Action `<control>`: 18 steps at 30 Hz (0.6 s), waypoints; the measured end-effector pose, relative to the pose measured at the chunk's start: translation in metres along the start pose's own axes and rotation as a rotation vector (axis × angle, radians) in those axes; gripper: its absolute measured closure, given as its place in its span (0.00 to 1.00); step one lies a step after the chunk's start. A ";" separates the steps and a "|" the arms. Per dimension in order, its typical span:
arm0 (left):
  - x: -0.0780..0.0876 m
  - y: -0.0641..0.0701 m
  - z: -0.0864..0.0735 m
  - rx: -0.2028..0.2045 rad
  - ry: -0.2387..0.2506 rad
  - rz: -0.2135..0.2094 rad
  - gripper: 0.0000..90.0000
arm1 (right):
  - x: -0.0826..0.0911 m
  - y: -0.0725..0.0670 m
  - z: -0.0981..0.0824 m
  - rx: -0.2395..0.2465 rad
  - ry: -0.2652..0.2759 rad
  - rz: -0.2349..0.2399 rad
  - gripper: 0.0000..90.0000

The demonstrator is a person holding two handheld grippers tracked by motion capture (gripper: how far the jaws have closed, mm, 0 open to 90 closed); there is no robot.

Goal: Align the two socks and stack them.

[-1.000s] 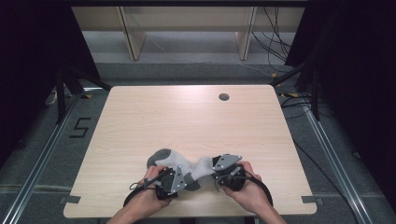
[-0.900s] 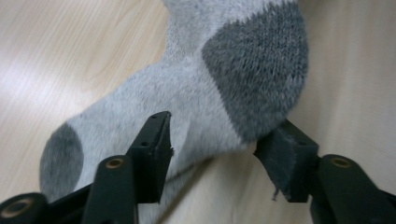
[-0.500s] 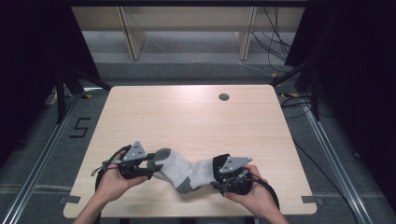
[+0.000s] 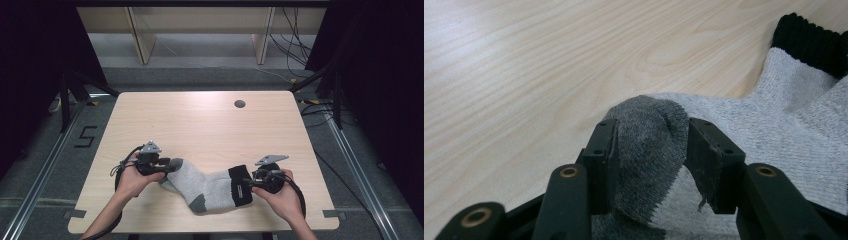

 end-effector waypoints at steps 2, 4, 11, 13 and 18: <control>-0.003 0.001 0.001 -0.004 -0.011 -0.018 0.60 | 0.003 -0.002 -0.001 -0.042 0.005 -0.001 0.59; -0.004 0.000 0.001 -0.011 -0.013 -0.016 0.60 | 0.003 -0.004 0.000 -0.021 0.015 0.016 0.59; -0.010 -0.002 -0.004 -0.026 -0.051 -0.016 0.68 | -0.012 -0.012 -0.011 -0.031 -0.031 0.028 0.69; -0.011 -0.003 -0.005 -0.024 -0.054 -0.016 0.69 | -0.013 -0.012 -0.010 -0.024 -0.032 0.036 0.75; -0.008 -0.006 -0.001 -0.044 -0.038 0.013 0.63 | -0.013 -0.015 -0.010 -0.023 -0.034 0.033 0.83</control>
Point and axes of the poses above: each handheld gripper's, and its own axes: x roughly backward along the jaws, z roughly out of its top, y roughly to its right, the point moved 7 cm from there along -x, roughly forward along the jaws, and after that the axes turned 9 degrees about y, right-handed, at the moved point
